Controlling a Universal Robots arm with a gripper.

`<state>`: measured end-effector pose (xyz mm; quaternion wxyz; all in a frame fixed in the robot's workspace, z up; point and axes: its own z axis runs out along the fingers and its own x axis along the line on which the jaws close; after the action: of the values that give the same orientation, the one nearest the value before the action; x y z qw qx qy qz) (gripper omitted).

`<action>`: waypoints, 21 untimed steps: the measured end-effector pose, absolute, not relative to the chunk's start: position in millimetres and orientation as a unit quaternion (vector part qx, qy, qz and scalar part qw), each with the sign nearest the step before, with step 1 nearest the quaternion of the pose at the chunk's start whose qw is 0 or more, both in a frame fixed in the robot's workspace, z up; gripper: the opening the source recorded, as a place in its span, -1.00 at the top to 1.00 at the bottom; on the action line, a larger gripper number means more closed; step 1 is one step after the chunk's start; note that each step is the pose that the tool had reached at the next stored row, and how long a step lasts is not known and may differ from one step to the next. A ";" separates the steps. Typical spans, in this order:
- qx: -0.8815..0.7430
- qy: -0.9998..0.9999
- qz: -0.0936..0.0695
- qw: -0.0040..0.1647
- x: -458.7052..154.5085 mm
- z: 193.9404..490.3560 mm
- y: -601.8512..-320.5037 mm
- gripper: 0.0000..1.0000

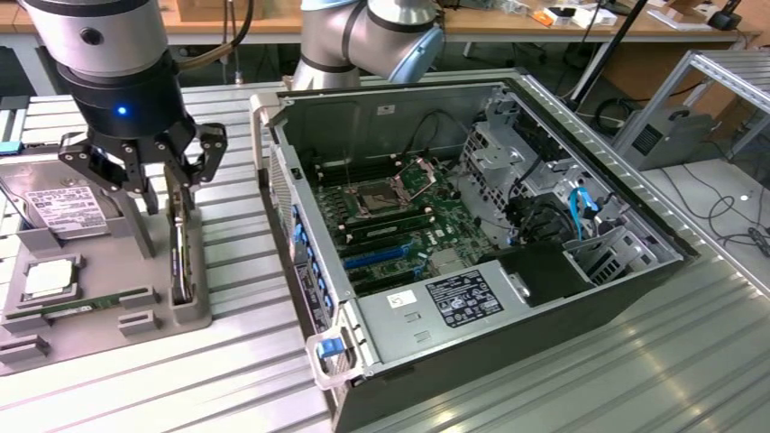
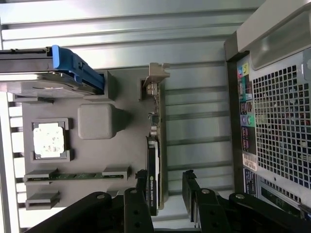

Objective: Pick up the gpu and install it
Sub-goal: 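Pick up the gpu and move the gpu toward the slot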

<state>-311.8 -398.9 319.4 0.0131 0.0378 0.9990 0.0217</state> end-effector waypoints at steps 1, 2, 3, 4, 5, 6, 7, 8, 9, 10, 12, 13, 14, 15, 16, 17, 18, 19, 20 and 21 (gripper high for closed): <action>0.038 0.999 0.022 0.013 -312.0 319.2 -398.9 0.16; 0.038 0.999 0.022 0.013 -312.3 319.0 -398.9 0.16; 0.038 0.999 0.022 0.013 -312.5 318.9 -398.9 0.16; 0.038 0.999 0.022 0.013 -312.7 318.7 -398.9 0.16; 0.038 0.999 0.022 0.013 -313.0 318.4 -399.0 0.16; 0.038 0.999 0.022 0.013 -313.2 318.1 -399.0 0.16; 0.038 0.999 0.022 0.013 -313.4 317.9 -399.0 0.16; 0.038 0.999 0.022 0.013 -313.7 317.6 -399.0 0.16; 0.038 0.999 0.022 0.013 -313.9 317.3 -399.0 0.16; 0.038 0.999 0.022 0.013 -314.2 317.1 -398.9 0.16; 0.038 0.999 0.022 0.013 -314.8 316.5 -398.9 0.16; 0.038 0.999 0.022 0.013 -315.0 316.2 -398.9 0.16; 0.038 0.999 0.022 0.013 -315.2 315.6 -398.9 0.16; 0.038 0.999 0.022 0.013 -315.5 314.2 -398.9 0.16; 0.038 0.999 0.022 0.013 -315.6 313.2 -399.0 0.16; 0.038 0.999 0.022 0.013 -315.7 312.1 -399.0 0.16; 0.038 0.999 0.022 0.013 -315.8 311.4 -399.0 0.16; 0.038 0.999 0.022 0.013 -315.8 310.8 -399.0 0.16; 0.038 0.999 0.022 0.013 -315.9 309.9 -399.0 0.16; 0.038 0.999 0.022 0.013 -316.0 309.0 -399.0 0.16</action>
<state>-316.0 -399.0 309.0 0.0130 0.0379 0.9990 0.0217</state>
